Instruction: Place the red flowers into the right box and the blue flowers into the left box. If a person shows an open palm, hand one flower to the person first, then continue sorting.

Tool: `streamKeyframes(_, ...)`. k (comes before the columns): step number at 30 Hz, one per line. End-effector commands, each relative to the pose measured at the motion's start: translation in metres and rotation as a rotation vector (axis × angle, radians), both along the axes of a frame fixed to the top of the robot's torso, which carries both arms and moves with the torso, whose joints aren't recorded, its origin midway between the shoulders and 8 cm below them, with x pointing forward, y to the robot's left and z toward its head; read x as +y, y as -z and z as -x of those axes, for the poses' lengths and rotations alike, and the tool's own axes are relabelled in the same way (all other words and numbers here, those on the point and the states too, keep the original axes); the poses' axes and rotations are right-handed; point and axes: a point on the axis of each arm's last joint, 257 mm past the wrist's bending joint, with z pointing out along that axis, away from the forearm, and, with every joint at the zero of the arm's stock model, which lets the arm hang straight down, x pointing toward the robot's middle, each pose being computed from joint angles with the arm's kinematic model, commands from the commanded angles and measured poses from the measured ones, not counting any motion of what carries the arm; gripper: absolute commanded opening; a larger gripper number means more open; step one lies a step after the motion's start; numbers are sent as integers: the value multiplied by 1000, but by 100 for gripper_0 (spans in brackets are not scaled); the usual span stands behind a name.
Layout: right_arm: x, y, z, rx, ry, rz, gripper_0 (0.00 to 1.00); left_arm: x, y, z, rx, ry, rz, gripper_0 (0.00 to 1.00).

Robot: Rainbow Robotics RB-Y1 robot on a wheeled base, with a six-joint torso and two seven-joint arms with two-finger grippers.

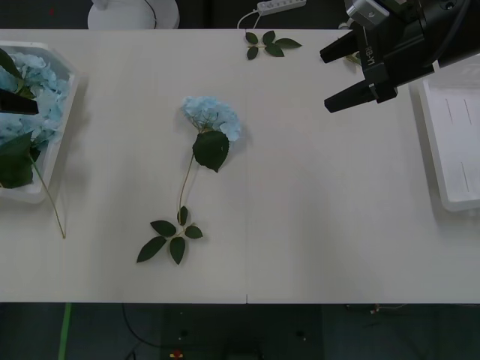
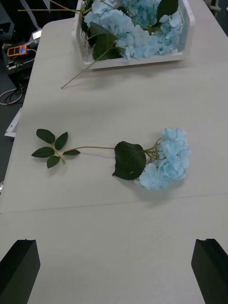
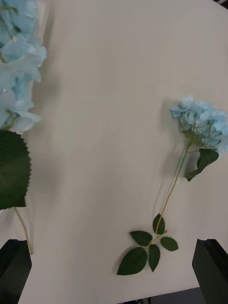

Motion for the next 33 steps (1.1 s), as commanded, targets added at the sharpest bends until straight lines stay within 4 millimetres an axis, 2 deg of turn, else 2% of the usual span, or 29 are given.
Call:
streamKeyframes(1,1,-29,-2,-79,-15,15,94,-74,-3,-39,-72,49,-23,100)
streamKeyframes(5,1,-29,-2,-79,-15,15,94,-113,22,-54,-63,78,-84,100)
streamKeyframes(10,1,-29,-2,-79,-15,15,94,-174,52,-68,-32,159,-123,100)
streamKeyframes(13,1,-29,-2,-79,-15,15,94,-204,71,-71,-14,200,-151,100)
streamKeyframes(16,1,-29,-2,-79,-15,15,94,-225,91,-73,-4,229,-196,100)
streamKeyframes(17,1,-29,-2,-79,-15,15,94,-228,95,-73,-4,234,-204,100)
streamKeyframes(18,1,-29,-2,-79,-15,15,100,-234,105,-73,-5,246,-228,100)
streamKeyframes(20,1,-29,-2,-79,-15,15,100,-235,121,-74,-9,261,-284,100)
streamKeyframes(25,1,-29,-2,-79,-15,15,100,-224,165,-74,-9,322,-477,100)
streamKeyframes(27,1,-29,-2,-79,-15,15,100,-226,178,-74,-1,348,-499,100)
streamKeyframes(33,1,-29,-2,-79,-15,15,100,-233,203,-81,16,379,-524,100)
